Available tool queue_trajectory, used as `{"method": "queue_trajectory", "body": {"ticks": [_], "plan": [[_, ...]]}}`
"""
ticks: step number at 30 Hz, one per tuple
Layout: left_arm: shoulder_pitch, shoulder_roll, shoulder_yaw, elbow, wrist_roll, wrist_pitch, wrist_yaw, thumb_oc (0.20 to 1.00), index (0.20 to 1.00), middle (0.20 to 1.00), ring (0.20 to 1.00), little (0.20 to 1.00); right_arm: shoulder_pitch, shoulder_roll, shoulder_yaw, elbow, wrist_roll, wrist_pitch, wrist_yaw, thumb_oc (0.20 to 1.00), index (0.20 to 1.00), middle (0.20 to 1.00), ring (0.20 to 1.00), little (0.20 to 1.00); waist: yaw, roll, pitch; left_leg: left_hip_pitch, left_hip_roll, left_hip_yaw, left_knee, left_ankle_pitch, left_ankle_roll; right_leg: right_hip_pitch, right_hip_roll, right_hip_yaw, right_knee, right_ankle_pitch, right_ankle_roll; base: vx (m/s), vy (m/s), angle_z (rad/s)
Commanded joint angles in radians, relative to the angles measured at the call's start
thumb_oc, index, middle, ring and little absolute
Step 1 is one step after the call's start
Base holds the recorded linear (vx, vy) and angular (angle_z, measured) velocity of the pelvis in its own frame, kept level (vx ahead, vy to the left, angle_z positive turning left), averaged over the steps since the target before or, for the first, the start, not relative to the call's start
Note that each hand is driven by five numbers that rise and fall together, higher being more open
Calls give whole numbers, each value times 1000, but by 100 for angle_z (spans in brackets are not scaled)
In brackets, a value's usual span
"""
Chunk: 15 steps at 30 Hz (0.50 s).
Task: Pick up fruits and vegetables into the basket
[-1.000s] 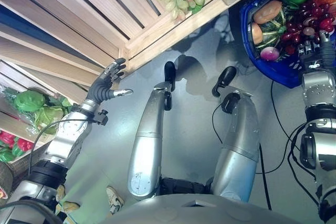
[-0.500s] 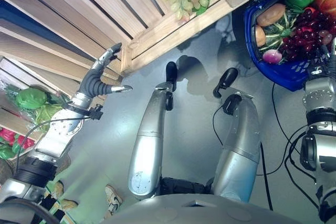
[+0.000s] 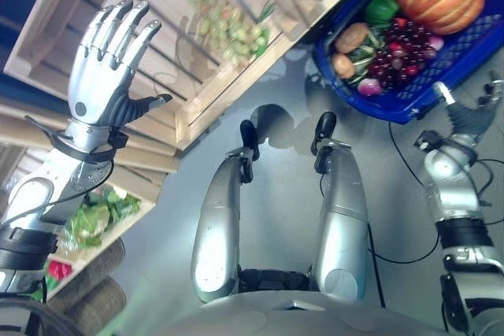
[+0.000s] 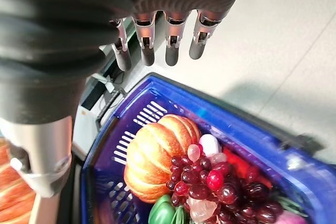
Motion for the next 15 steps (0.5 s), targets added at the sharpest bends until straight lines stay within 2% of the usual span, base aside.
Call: {"method": "queue_trajectory", "body": {"ticks": [1, 4, 7, 10, 13, 15], "plan": [[35, -41, 35, 6, 119, 54, 125, 1000, 1000, 1000, 1000, 1000, 74, -83, -36, -104, -177, -68, -17, 1000, 1000, 1000, 1000, 1000, -86, 103, -45, 38, -12, 25, -85, 35, 10, 75, 83, -6, -57, -30, 65, 64, 197, -38], [25, 1, 29, 27, 174, 97, 183, 1000, 1000, 1000, 1000, 1000, 113, -93, -15, -147, -282, -62, -12, 1000, 1000, 1000, 1000, 1000, -118, 96, -45, 76, -2, 45, -86, 27, 8, 103, 82, 15, -74, -26, 71, 57, 169, -29], [9, 51, 10, 37, 202, 147, 200, 1000, 1000, 1000, 1000, 1000, 148, -119, 9, -176, -374, -32, -4, 1000, 1000, 1000, 1000, 1000, -149, 89, -45, 107, 7, 62, -76, 15, 7, 131, 80, 35, -82, -25, 75, 63, 137, -25], [-19, 93, -23, 49, 214, 187, 202, 1000, 1000, 1000, 1000, 1000, 171, -153, 19, -189, -403, -18, 12, 1000, 1000, 1000, 1000, 1000, -172, 82, -45, 124, 15, 77, -64, 2, 10, 147, 77, 49, -87, -26, 78, 48, 100, -16], [-53, 132, -60, 62, 261, 252, 189, 1000, 1000, 1000, 1000, 1000, 192, -180, 21, -211, -407, -9, 26, 1000, 1000, 1000, 1000, 1000, -193, 76, -45, 126, 21, 87, -50, -8, 12, 147, 78, 62, -88, -25, 82, 39, 74, -9], [-89, 167, -102, 87, 238, 288, 130, 1000, 1000, 1000, 1000, 1000, 205, -199, 20, -227, -394, -6, 44, 1000, 1000, 1000, 1000, 1000, -209, 73, -45, 124, 24, 98, -41, -18, 16, 140, 78, 71, -85, -26, 87, 73, 90, -19]]}}
